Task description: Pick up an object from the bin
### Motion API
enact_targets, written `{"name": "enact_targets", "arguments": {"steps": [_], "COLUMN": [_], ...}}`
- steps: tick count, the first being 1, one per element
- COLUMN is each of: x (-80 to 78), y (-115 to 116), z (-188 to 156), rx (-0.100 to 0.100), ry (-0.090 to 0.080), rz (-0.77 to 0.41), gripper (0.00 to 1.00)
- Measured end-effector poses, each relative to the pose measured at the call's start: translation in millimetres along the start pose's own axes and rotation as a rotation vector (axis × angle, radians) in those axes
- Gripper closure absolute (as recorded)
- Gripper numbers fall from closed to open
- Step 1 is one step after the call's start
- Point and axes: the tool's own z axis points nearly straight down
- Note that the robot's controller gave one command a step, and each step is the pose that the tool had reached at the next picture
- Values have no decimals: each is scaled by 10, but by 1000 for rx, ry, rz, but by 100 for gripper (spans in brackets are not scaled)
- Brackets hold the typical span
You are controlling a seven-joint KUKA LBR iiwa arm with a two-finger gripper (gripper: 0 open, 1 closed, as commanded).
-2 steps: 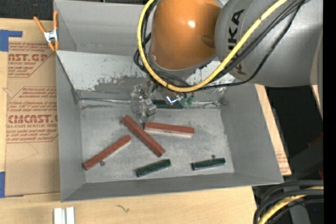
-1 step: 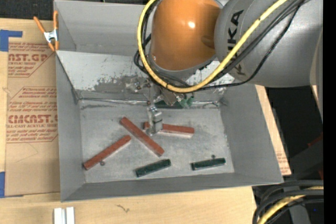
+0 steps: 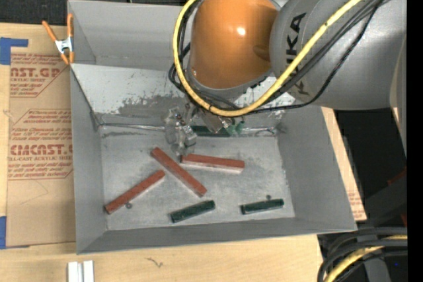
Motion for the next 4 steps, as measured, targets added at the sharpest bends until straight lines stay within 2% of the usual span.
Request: {"name": "enact_targets", "arguments": {"steps": [1, 2, 3, 4], "x": [0, -258, 205, 177], "y": [0, 185, 354, 342], "z": [0, 1536, 1720, 1704], "rx": [0, -3, -4, -2], "ry": [0, 5, 6, -1], "rz": [0, -502, -535, -532], "gripper": [0, 0, 0, 100]}}
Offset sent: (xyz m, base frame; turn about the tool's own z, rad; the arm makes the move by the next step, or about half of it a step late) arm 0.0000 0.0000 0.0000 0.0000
